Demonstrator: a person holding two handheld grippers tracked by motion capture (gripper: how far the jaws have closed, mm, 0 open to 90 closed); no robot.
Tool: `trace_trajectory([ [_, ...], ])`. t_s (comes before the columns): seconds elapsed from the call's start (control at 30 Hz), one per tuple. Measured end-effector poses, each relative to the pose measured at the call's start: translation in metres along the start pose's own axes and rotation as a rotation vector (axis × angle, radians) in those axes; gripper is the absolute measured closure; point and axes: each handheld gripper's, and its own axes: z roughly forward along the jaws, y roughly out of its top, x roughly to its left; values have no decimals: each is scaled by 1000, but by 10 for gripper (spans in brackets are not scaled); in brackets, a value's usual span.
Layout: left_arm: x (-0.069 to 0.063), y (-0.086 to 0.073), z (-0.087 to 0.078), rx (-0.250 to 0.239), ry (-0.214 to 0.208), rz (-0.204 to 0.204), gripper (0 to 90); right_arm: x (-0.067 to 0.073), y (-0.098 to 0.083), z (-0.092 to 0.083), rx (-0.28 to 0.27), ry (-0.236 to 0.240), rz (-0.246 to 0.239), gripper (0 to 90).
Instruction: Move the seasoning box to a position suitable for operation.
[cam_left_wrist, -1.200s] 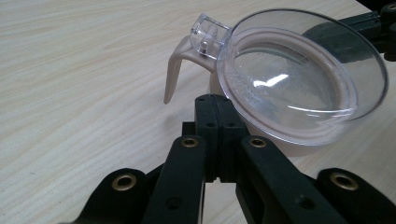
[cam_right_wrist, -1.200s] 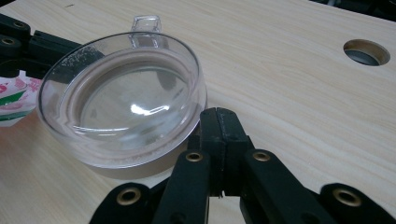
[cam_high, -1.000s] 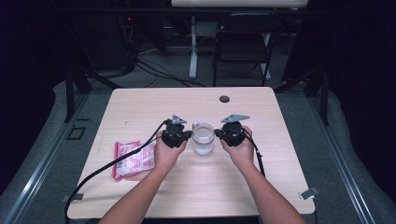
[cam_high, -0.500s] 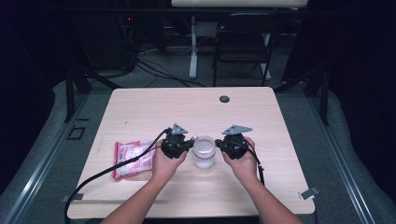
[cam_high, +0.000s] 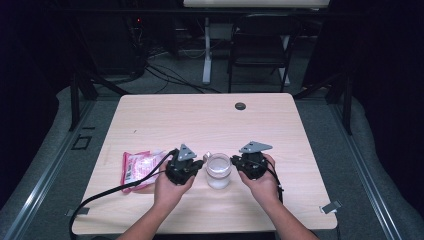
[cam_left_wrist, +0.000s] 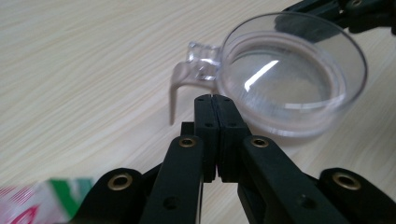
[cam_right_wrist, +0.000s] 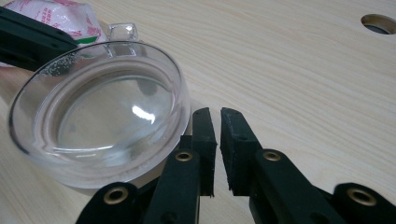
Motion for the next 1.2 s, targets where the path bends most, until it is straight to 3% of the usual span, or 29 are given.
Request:
trace_trajectory([
  [0.13, 14, -13, -29, -33, 91, -36, 888, -4, 0, -4, -5, 13, -3, 829],
  [0.17, 14, -13, -29, -33, 91, -36, 887, -4, 0, -4, -5, 13, -3, 829],
  [0.27, 21, -22, -58, -56, 215, -29, 880, -9, 0, -3, -2, 31, -2, 816],
  [0.3, 21, -22, -58, -56, 215, -29, 874, -9, 0, -3, -2, 31, -2, 816],
  [0.33, 21, -25, -72, -68, 261, -21, 870, -12, 1, -2, -1, 33, -4, 809],
  [0.37, 21, -25, -72, -68, 261, -21, 865, -12, 1, -2, -1, 33, -4, 809],
  [0.43, 23, -27, -83, -99, 218, -75, 854, -16, 2, -2, -17, 48, 9, 806],
  [0.5, 23, -28, -85, -104, 194, -102, 842, -19, 4, -2, -31, 69, 29, 806],
  [0.53, 22, -30, -82, -112, 144, -135, 838, -20, 6, -2, -50, 78, 39, 807],
  [0.57, 21, -31, -80, -105, 119, -143, 836, -20, 7, -2, -47, 80, 37, 807],
  [0.63, 19, -32, -75, -89, 110, -137, 824, -20, 7, -2, -46, 80, 34, 807],
  [0.67, 15, -33, -67, -67, 114, -102, 818, -19, 6, -1, -48, 80, 29, 807],
  [0.77, 11, -32, -54, -46, 103, -77, 794, -17, 5, 0, -41, 81, 22, 809],
  [0.83, 9, -30, -44, -23, 80, -51, 791, -12, 1, 1, -21, 75, 8, 812],
  [0.97, 6, -26, -26, -13, 5, -51, 801, -6, -3, 0, -16, 26, -39, 812],
  [1.2, -5, -20, -4, 3, -69, -16, 856, -4, -10, -4, -10, 17, -3, 828],
])
